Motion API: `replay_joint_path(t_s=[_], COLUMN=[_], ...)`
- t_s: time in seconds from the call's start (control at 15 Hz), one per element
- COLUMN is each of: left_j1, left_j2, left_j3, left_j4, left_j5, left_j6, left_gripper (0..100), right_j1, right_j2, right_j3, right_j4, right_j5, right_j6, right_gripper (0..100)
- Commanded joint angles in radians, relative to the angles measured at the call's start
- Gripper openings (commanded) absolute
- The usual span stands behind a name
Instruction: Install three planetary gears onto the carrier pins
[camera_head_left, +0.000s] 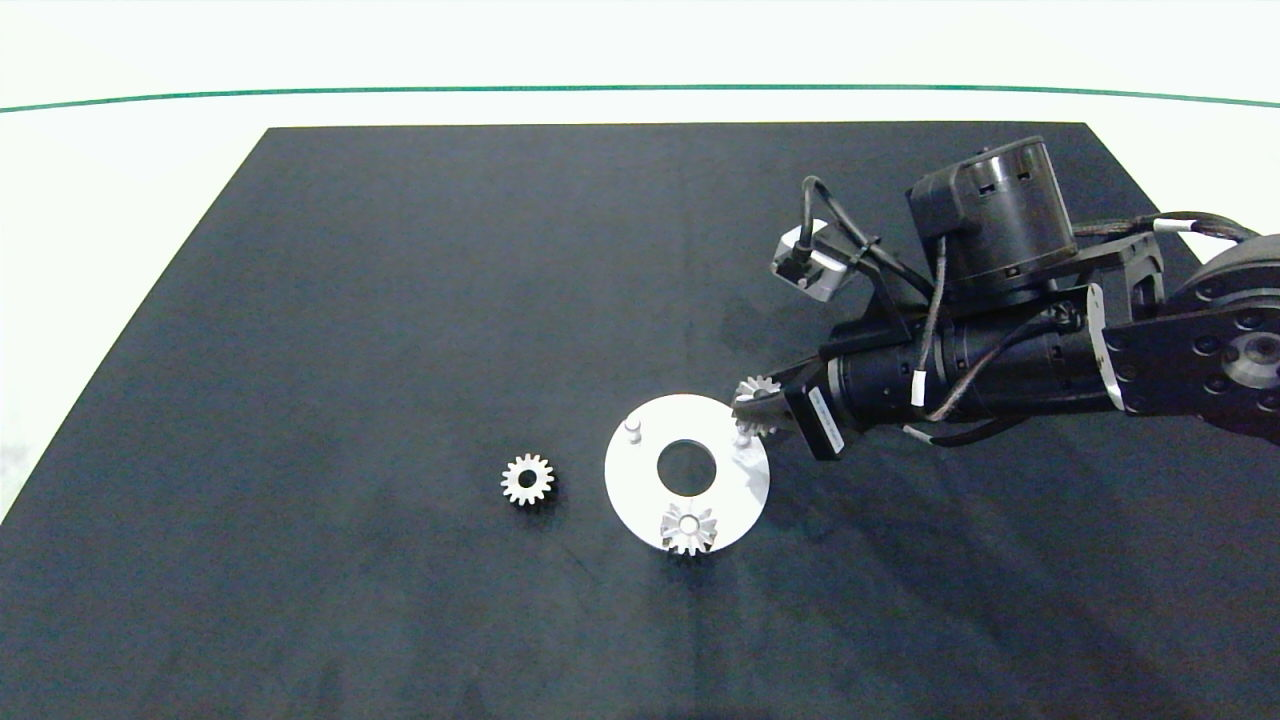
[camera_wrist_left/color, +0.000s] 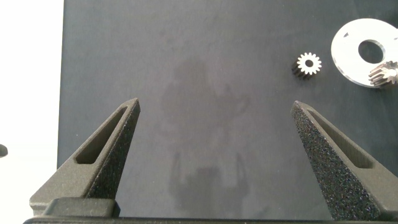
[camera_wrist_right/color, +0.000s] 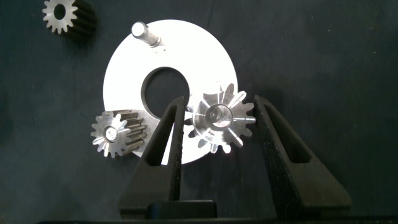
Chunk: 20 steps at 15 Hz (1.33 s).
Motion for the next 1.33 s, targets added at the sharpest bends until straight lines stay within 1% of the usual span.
replay_joint_path(t_s=[0.07,0.27,0.47,1.33], left_j1=[-0.001,-0.002,-0.002,-0.001], left_j2=[0.003,0.003,0.002,0.0], left_j3=[0.0,0.0,0.0,-0.012], left_j4=[0.001,0.003,0.001,0.001], left_j5=[-0.002,0.0,-0.002,0.0], left_j6=[0.001,-0.001,-0.001,-0.001], left_gripper=[100,100,100,100], right_j1=[0.002,0.002,0.004,0.021], right_j2=[0.012,0.027,0.041,0.027], right_j3=[0.003,0.003,0.009,0.023], right_j4=[0.001,-0.001,-0.035,-0.032], right_j5=[0.001,0.001,0.001,0.003], right_j6=[-0.002,-0.002,-0.002,-0.005], right_gripper=[0,0,0,0])
